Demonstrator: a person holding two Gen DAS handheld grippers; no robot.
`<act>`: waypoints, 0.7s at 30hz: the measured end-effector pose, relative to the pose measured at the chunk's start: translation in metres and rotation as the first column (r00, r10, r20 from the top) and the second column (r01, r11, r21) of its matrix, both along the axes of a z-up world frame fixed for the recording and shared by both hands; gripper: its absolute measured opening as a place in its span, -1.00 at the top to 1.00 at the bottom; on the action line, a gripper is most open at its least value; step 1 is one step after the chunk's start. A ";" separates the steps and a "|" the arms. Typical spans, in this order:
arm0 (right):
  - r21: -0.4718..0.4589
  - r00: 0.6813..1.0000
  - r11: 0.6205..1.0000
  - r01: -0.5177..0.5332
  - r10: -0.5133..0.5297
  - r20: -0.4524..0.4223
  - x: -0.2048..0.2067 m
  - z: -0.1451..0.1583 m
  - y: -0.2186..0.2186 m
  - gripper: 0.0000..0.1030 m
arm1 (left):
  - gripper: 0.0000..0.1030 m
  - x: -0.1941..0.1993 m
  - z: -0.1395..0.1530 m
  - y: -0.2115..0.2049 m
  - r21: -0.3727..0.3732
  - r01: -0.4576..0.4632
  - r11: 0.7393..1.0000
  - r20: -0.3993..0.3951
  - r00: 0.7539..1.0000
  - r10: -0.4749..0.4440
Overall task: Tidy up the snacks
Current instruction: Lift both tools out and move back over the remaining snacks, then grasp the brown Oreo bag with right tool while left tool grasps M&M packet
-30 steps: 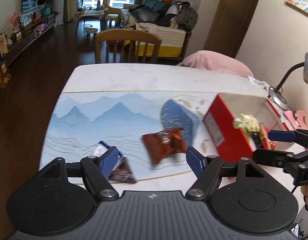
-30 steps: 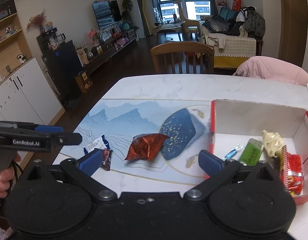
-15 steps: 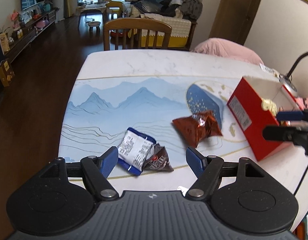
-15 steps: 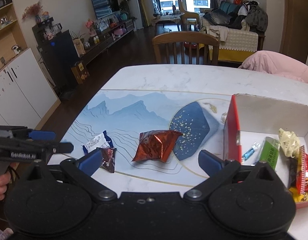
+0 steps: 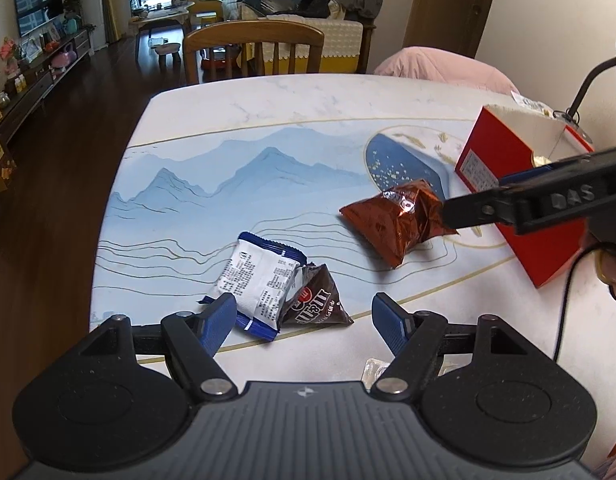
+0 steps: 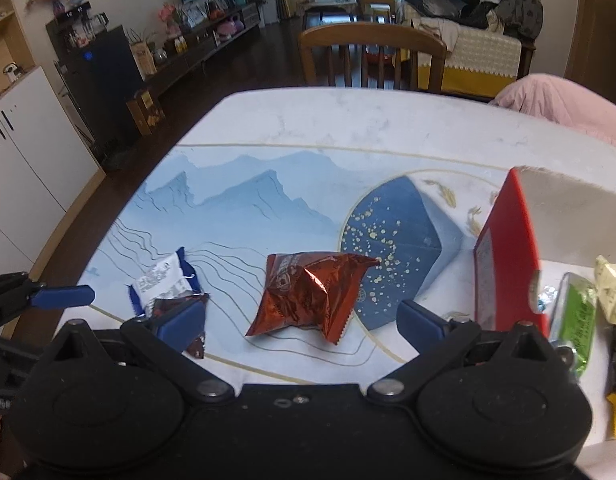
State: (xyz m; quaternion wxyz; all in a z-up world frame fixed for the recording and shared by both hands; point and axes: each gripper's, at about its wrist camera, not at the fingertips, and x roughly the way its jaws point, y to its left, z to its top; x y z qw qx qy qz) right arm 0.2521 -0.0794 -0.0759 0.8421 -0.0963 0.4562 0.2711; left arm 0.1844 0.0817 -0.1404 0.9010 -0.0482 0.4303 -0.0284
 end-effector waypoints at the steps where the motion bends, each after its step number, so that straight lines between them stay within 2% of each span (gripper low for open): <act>1: -0.006 1.000 1.000 0.001 -0.001 -0.006 0.003 -0.004 0.002 -0.99 | -0.45 0.001 -0.002 -0.001 0.006 -0.001 1.000 -0.002 1.000 0.001; 11: -0.036 0.998 0.999 0.025 -0.027 -0.052 0.028 -0.033 0.021 -0.96 | -0.45 0.015 -0.015 -0.021 0.038 0.045 0.998 0.019 0.999 -0.046; 21: -0.050 0.994 0.998 0.045 -0.050 -0.095 0.044 -0.051 0.032 -0.95 | -0.44 0.032 -0.031 -0.028 0.070 0.029 0.997 -0.030 0.999 -0.027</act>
